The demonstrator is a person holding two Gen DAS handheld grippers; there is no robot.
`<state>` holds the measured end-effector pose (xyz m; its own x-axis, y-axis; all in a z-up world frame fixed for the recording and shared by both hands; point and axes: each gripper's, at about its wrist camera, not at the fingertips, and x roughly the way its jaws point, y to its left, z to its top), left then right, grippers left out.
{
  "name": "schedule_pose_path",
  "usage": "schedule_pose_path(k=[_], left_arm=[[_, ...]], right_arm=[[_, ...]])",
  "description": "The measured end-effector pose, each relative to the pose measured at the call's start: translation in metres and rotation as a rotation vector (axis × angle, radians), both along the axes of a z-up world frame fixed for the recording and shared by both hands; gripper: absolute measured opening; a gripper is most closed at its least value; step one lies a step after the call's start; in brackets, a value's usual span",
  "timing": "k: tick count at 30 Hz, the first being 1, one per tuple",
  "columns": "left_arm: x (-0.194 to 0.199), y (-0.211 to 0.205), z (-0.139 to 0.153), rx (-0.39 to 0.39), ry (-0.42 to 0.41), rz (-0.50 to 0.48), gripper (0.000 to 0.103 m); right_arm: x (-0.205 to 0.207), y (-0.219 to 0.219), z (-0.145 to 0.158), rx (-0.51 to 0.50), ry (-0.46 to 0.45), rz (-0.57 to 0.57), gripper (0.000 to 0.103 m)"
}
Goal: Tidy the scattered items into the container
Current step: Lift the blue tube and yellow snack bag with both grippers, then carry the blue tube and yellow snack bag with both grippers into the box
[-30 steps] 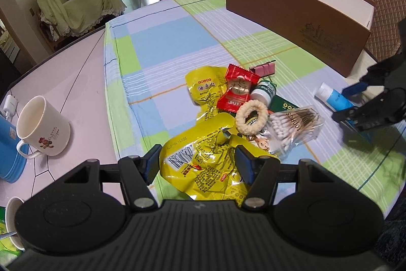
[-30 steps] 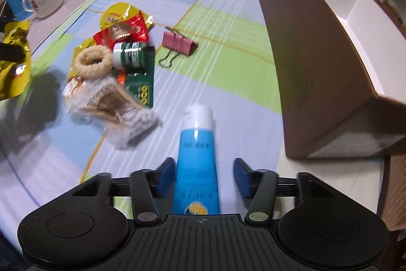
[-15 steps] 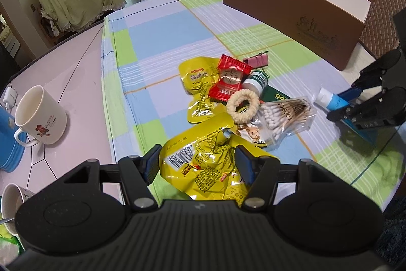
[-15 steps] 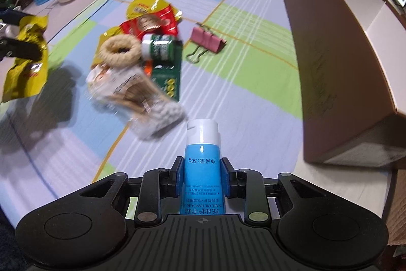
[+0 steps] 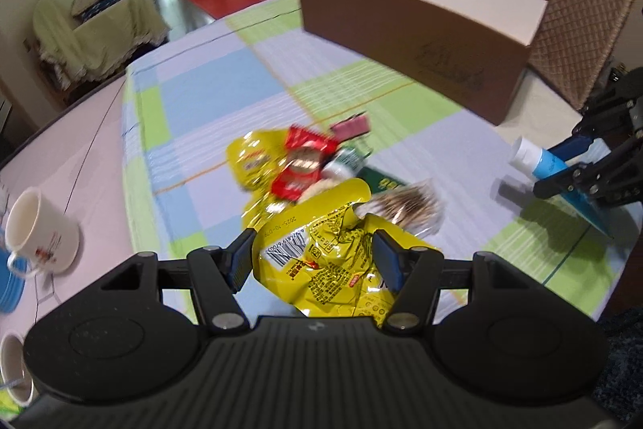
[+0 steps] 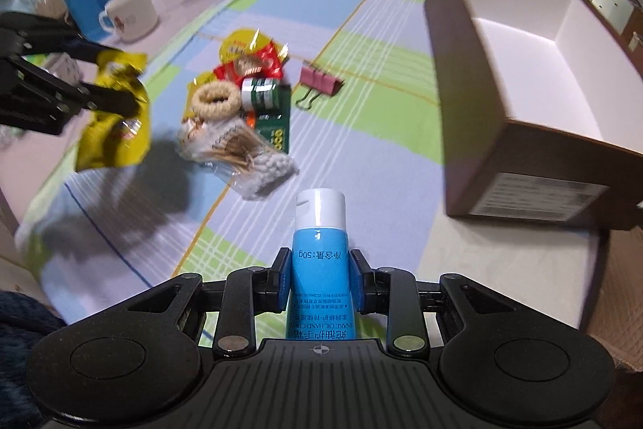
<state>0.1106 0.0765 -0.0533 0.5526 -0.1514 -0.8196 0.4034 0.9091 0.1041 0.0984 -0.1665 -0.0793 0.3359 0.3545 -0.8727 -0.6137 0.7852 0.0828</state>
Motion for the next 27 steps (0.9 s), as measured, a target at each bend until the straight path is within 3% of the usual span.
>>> schedule_pose_path(k=[13,22,27], left_arm=[[0.033,-0.072,0.035,0.021,-0.093,-0.177,0.058],[0.075,-0.115,0.075,0.029,-0.199,-0.272,0.058],[0.11,-0.141,0.095,0.024,-0.242,-0.3,0.058]], right_arm=[[0.018,-0.066,0.073,0.108,-0.101,-0.079,0.028],[0.069,-0.093,0.119,0.109,-0.225,-0.085,0.028],[0.107,-0.097,0.135,0.122,-0.249,-0.086,0.028]])
